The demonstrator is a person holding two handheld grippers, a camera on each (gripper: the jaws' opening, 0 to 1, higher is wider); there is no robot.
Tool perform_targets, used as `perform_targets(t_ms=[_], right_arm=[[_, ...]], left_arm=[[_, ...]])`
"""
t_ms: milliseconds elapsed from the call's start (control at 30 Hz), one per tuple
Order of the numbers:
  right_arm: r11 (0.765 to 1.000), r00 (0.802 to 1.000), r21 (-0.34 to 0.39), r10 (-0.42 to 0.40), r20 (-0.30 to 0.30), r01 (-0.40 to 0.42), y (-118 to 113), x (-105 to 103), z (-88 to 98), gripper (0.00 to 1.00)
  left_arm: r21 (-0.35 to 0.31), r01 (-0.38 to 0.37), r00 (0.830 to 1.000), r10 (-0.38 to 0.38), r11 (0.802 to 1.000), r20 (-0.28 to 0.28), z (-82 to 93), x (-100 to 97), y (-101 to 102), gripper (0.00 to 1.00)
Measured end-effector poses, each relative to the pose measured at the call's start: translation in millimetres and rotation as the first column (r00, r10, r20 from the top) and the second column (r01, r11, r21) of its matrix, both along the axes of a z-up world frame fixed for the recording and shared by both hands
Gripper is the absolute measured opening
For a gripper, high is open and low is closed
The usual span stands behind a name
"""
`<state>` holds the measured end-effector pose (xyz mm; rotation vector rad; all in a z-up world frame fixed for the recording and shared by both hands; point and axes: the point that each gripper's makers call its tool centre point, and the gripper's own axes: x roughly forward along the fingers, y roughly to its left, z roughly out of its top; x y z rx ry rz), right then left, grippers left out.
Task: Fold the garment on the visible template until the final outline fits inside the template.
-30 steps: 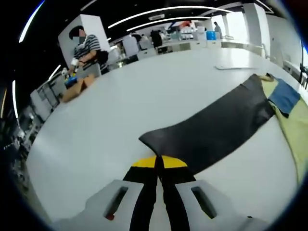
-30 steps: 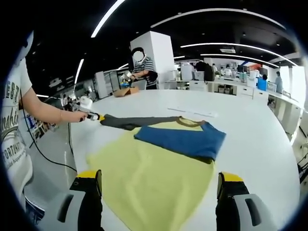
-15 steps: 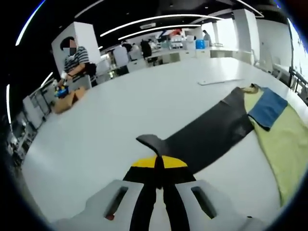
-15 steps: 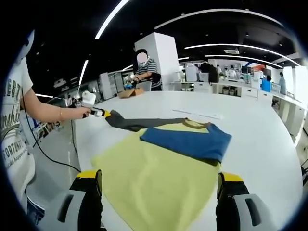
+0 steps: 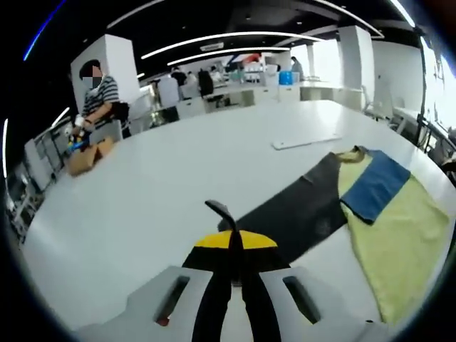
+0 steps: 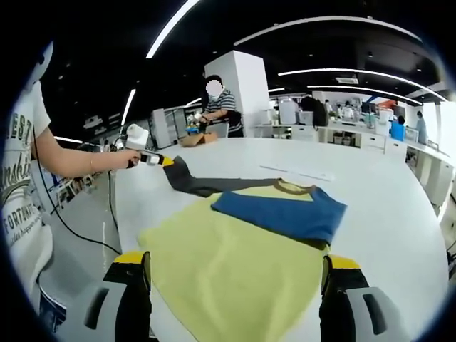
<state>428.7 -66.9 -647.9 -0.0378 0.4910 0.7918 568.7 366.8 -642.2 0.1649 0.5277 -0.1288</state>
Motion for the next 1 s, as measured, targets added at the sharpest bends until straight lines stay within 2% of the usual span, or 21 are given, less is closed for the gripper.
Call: perform_targets(t_ms=[267,433,600,700,1000], right_arm=[[1.000,1.000,-0.002,0.014,-0.004,-0.014,4,-3,-1.0,0.99],[1.000,1.000,-0.012,0.007,0.008,-0.007,3,-2,-1.5,0.99],[1.000,1.000,0.001,0.004,0.007,-0.004,5,-4,-1.7,0.99],[1.000,1.000,0.005,-0.001,0.012,0.001,5,-6,-2.1,0.99],[1.000,1.000,0.016,0.004,0.000,-0.004,8,-12,-6.9,0.99]], left_arm=[[-0.010,0.052,0.998,-0.052,0.999,0.020,9.9,9.7,-35,0.00],[-0.053,0.069,0.997,-0.067,0.996,0.043,13.4,15.5,-56,0.00],[-0.042,0.104,0.994,-0.102,0.994,0.049,13.0,19.3,-75,0.00],[-0.062,0.115,0.992,-0.112,0.991,0.055,14.7,21.1,-85,0.00],[-0.068,0.177,0.983,-0.172,0.982,0.069,24.0,25.6,-115,0.00]])
